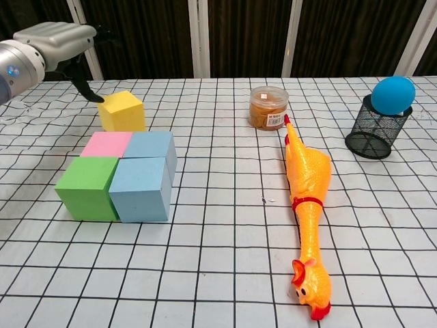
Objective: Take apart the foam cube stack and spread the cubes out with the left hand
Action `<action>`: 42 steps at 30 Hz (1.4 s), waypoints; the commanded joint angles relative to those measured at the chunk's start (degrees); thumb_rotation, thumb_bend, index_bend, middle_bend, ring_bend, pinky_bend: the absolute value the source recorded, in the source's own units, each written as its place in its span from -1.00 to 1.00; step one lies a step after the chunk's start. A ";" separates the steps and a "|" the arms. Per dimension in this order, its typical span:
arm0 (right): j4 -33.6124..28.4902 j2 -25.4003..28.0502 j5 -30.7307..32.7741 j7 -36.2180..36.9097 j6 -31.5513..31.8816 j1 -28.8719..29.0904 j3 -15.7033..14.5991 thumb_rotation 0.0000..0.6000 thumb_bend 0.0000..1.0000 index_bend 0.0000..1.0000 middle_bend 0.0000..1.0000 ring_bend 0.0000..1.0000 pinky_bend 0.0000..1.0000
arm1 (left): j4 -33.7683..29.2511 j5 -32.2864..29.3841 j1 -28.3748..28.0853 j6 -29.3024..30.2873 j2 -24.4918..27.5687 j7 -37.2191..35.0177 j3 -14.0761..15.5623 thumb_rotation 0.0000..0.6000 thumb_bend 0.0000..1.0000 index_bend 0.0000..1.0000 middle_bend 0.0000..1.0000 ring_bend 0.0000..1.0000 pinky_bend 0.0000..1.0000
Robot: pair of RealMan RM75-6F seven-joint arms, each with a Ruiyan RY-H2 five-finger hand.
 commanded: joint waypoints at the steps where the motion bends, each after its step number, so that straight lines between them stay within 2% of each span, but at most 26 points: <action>1: -0.16 0.26 -0.25 0.45 0.06 -0.07 -0.13 1.00 -1.00 -0.68 -0.96 -0.82 -1.00 | -10.71 1.36 2.01 1.56 5.72 -1.19 -0.20 1.00 -0.93 -0.83 -1.00 -1.00 -0.75; 6: -0.03 0.71 -0.67 1.75 0.50 -0.27 -0.18 1.00 -1.00 -0.68 -0.97 -0.82 -1.00 | -25.72 8.31 7.72 8.67 16.70 0.06 3.07 1.00 -0.93 -0.85 -0.88 -0.97 -0.64; 8: 0.01 0.87 -0.25 2.14 0.34 -0.28 -0.09 1.00 -1.00 -0.68 -0.97 -0.82 -1.00 | -32.43 11.04 13.11 14.02 22.35 -0.12 6.21 1.00 -0.93 -0.85 -0.86 -0.96 -0.62; 9: 0.00 0.91 -0.19 2.22 0.30 -0.28 -0.08 1.00 -1.00 -0.68 -0.96 -0.82 -1.00 | -33.88 11.76 14.23 14.65 23.83 0.04 7.22 1.00 -0.93 -0.85 -0.85 -0.96 -0.62; 14: -0.14 1.03 -0.23 2.48 0.37 -0.33 -0.09 1.00 -1.00 -0.68 -0.96 -0.82 -1.00 | -38.26 12.49 18.94 15.02 29.11 0.82 12.04 1.00 -0.93 -0.85 -0.84 -0.96 -0.62; 20: -0.41 1.04 -0.43 2.34 0.44 -0.43 -0.28 1.00 -1.00 -0.68 -0.97 -0.82 -1.00 | -37.76 11.23 21.68 10.66 29.37 2.40 17.04 1.00 -0.93 -0.87 -0.83 -0.96 -0.62; 26: -0.33 1.10 -0.24 2.50 0.69 -0.55 -0.15 1.00 -1.00 -0.68 -0.96 -0.82 -1.00 | -35.21 10.35 20.46 6.08 24.97 4.04 16.65 1.00 -0.92 -0.90 -0.70 -0.83 -0.58; 32: -0.11 1.34 -0.07 3.48 0.81 -0.63 0.00 1.00 -1.00 -0.68 -0.96 -0.82 -1.00 | -34.27 7.37 18.23 3.24 20.33 9.56 14.78 1.00 -0.92 -0.92 -0.62 -0.76 -0.54; 42: 0.17 1.64 -0.13 4.43 0.86 -0.68 0.05 1.00 -1.00 -0.68 -0.96 -0.82 -1.00 | -38.10 0.21 13.76 -1.84 17.58 15.40 11.60 1.00 -0.91 -0.99 -0.61 -0.58 -0.36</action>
